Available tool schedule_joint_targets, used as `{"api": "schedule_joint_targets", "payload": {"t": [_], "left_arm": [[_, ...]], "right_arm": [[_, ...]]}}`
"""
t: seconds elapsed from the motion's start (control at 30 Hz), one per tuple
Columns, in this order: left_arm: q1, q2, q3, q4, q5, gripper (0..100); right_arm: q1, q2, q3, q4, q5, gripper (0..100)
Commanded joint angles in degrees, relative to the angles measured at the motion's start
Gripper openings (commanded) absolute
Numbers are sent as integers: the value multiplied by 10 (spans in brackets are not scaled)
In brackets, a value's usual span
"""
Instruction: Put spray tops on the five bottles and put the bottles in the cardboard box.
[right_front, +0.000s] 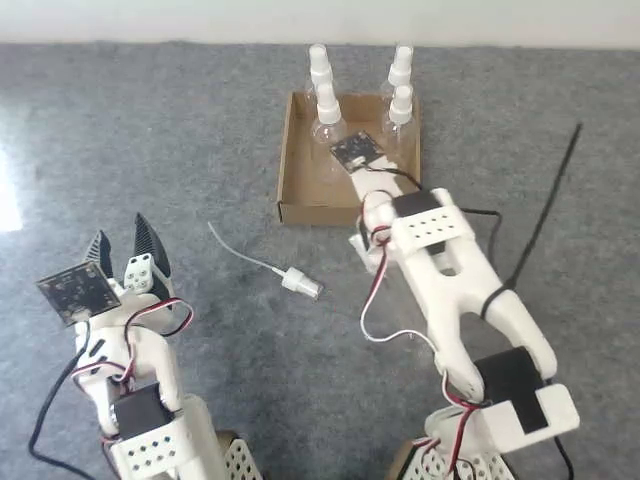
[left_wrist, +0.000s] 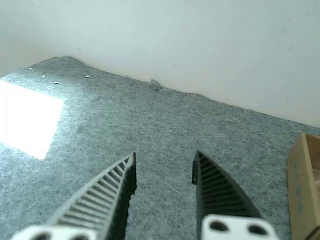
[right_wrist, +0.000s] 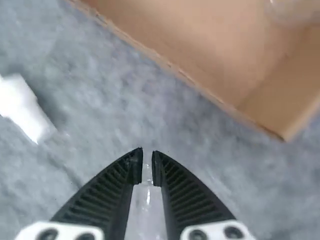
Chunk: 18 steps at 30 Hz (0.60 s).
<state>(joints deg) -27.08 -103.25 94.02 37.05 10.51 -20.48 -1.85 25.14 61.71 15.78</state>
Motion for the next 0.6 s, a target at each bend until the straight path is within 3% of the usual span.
{"api": "schedule_joint_targets", "payload": {"t": [0.0, 0.4, 0.57], "left_arm": [[-1, -11, -5, -20, -4, 174], [-1, -11, -4, -20, -4, 174], [-1, -12, 3, -34, -5, 174]], "right_arm": [[22, -44, -33, 57, 44, 13], [139, -53, -33, 105, 45, 13], [143, -128, -32, 157, 41, 13]]}}
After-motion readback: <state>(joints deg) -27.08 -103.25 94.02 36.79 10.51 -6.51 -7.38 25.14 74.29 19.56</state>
